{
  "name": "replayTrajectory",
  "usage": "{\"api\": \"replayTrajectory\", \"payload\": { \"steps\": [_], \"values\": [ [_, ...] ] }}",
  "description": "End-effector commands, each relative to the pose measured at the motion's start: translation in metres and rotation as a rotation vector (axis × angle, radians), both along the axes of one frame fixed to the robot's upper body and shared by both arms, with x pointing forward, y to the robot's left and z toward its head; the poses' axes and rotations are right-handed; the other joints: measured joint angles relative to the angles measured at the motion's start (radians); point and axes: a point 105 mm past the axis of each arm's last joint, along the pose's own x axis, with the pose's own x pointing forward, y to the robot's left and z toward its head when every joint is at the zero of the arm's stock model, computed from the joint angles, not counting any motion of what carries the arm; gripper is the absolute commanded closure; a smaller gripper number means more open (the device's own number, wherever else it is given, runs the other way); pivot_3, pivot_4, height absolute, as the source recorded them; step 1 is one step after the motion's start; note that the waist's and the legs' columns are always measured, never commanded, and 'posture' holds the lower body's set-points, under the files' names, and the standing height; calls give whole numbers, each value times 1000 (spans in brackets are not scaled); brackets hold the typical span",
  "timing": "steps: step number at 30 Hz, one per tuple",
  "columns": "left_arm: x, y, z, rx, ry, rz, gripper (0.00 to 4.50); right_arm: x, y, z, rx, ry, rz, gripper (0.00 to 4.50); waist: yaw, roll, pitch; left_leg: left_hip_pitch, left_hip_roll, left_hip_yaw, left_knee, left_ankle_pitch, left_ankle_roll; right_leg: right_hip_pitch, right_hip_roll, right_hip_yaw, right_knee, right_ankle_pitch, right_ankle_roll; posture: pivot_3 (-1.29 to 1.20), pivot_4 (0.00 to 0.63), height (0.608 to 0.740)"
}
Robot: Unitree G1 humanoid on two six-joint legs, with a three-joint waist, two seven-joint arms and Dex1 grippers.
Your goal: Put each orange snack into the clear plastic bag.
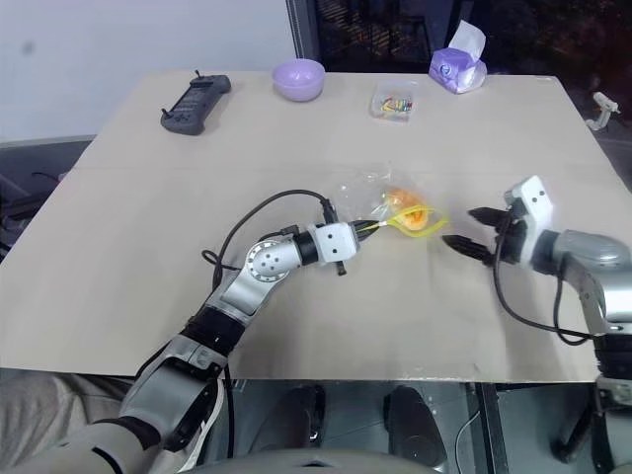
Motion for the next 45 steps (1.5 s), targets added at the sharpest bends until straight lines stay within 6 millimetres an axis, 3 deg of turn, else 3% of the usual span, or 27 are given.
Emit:
{"api": "replayTrajectory", "payload": {
  "steps": [1,4,10,13,19,21,27,32,36,38,42,45],
  "values": [
    [0,-2,12,-37,-33,-7,4500,17,2,-11,-191,-128,8,95,0,0,0,0,0,0,0,0,0,0,0,0,0,0,0,0,150,740],
    [0,-2,12,-39,-33,-5,4500,27,23,-22,-255,-204,66,95,-1,0,0,-1,1,0,0,0,0,-1,1,0,0,0,0,0,150,740],
    [0,1,12,-40,-33,4,4500,48,45,-13,-257,-369,79,95,5,0,0,0,1,0,0,1,-1,0,1,0,0,0,0,0,150,740],
    [1,2,12,-42,-33,9,4500,50,46,-11,-269,-408,86,751,6,0,0,-1,1,0,0,1,-3,0,0,0,-1,0,0,0,150,740],
    [1,1,12,-47,-31,15,4500,49,40,-12,-292,-424,84,3751,5,0,0,-1,0,0,0,1,-2,0,0,0,-1,0,0,0,150,740],
    [2,2,12,-50,-32,19,4500,49,35,-9,-301,-435,72,4450,4,0,0,-1,0,0,0,1,-2,0,0,0,-1,0,0,0,150,740],
    [9,7,18,-64,-50,55,4500,50,25,5,-357,-489,49,4450,4,0,0,-1,0,0,0,1,-2,0,0,0,-1,0,0,0,150,740],
    [34,19,74,-199,-177,163,4500,59,14,75,-433,-691,-23,4450,3,1,1,-2,0,0,1,1,-2,-1,0,0,0,0,0,0,150,740],
    [43,26,117,-269,-294,199,4500,59,10,122,-456,-808,-66,4450,4,1,1,-2,0,0,0,2,-3,-1,0,0,-1,0,0,0,150,740],
    [44,24,119,-266,-293,192,4500,58,12,125,-458,-806,-50,4450,4,1,1,-2,0,0,0,2,-4,-1,0,0,-2,0,0,0,150,740],
    [40,17,89,-204,-223,148,4500,49,24,101,-479,-708,59,4450,6,1,1,-3,0,0,-1,2,-4,-1,-1,0,-3,0,0,0,150,740],
    [32,12,63,-169,-160,109,4500,39,26,78,-516,-605,118,3553,6,1,1,-3,-1,0,-1,2,-4,-1,-1,0,-3,0,0,0,150,740]
  ]
}}
